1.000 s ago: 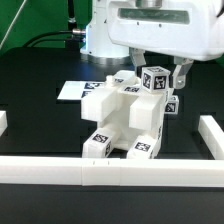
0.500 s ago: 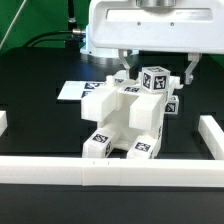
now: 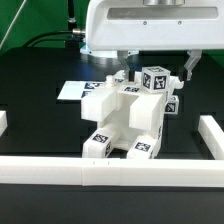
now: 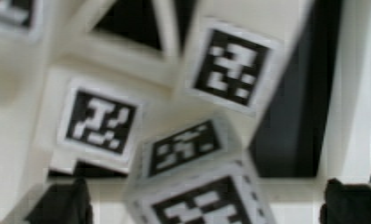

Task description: Assemble chair

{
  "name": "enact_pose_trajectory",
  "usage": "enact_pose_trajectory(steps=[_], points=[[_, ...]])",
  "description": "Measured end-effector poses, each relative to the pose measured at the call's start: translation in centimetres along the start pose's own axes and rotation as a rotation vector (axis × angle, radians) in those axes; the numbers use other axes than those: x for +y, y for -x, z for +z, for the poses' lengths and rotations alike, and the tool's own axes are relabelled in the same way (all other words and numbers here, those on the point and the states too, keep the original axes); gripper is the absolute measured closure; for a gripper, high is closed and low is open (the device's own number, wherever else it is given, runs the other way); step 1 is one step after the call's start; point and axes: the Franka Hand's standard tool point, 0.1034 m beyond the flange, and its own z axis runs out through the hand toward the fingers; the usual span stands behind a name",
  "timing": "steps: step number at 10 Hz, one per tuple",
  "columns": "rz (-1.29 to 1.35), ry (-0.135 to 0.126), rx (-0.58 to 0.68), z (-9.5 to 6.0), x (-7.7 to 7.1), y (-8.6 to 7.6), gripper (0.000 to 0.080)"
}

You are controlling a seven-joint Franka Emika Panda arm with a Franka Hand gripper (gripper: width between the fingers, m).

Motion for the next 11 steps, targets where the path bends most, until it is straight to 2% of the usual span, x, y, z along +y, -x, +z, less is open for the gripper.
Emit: enact_pose_trajectory(steps=[1, 3, 4, 5, 6, 7, 11], points=[[-0.093, 0.013, 0.012, 0.08, 0.18, -0.08, 0.0151], [-0.154, 0.016, 0.014, 0.31, 0.78, 0.11, 0.0151], [-0.151, 0.016, 0.014, 0.31, 0.70, 0.11, 0.0239], [-0.150, 0.016, 0.014, 0.31, 0.72, 0.11, 0.0239], [-0.139, 0.015, 0.014, 0.32, 0.71, 0.11, 0.0439], [-0.122, 0.015, 0.014, 0.33, 0.72, 0.11, 0.0518], [0.107, 0.012, 0.015, 0.37, 0.69, 0.13, 0.0518]])
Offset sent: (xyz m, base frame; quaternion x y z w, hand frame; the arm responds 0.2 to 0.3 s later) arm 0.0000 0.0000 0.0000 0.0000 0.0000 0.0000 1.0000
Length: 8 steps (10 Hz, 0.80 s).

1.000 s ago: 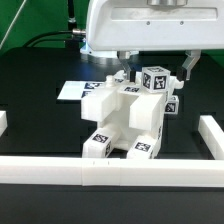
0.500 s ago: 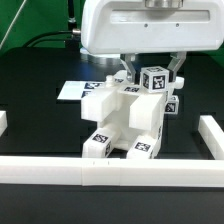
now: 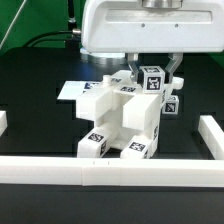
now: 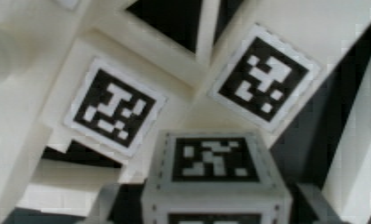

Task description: Assemble chair

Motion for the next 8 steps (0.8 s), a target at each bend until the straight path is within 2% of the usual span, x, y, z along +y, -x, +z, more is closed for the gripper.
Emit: enact_pose_trajectory(steps=[4, 8], points=[[0.219, -0.002, -0.001, 0.03, -0.03, 0.01, 0.0518], [0.522, -0.028, -0.002, 0.11, -0.08, -0.04, 0.0518]])
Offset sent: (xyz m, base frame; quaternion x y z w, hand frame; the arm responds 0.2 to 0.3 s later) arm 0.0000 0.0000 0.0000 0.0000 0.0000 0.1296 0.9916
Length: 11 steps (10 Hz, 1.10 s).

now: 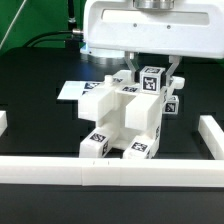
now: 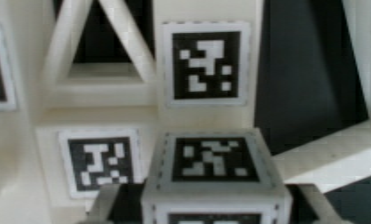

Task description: Assemble chair

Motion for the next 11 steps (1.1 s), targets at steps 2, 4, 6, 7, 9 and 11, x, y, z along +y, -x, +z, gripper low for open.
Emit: enact_pose_trajectory(steps=[2, 4, 6, 7, 9, 11], points=[[0.096, -0.002, -0.001, 0.00, -0.09, 0.05, 0.0518], [0.263, -0.017, -0.010, 0.01, -0.23, 0.12, 0.0518], [0.396, -0.021, -0.013, 0.02, -0.32, 0.14, 0.0518], [0.471, -0.029, -0.018, 0.02, -0.43, 0.18, 0.0518], [0.506, -0.035, -0.021, 0.02, -0.50, 0.19, 0.0518], [0.427, -0.029, -0.031, -0.08, -0.58, 0.27, 0.0302]])
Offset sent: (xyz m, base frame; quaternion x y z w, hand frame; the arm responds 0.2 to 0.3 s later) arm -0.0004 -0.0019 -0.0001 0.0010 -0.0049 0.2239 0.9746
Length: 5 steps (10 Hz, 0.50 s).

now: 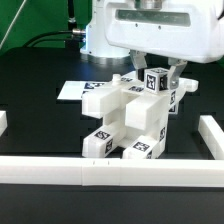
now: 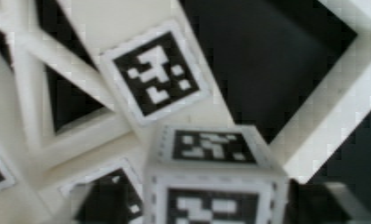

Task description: Assemble chair

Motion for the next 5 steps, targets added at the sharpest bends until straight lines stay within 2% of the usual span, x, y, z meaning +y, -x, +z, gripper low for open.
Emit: enact_pose_trajectory(steps=[1, 2, 3, 5], points=[[-0.033, 0.009, -0.008, -0.09, -0.07, 0.12, 0.0302], [-0.120, 0.041, -0.006, -0.30, -0.25, 0.35, 0.0183], [-0.212, 0.035, -0.001, -0.26, -0.23, 0.18, 0.0160], [-0.383, 0.041, -0.007, -0.24, -0.08, 0.13, 0.0152]])
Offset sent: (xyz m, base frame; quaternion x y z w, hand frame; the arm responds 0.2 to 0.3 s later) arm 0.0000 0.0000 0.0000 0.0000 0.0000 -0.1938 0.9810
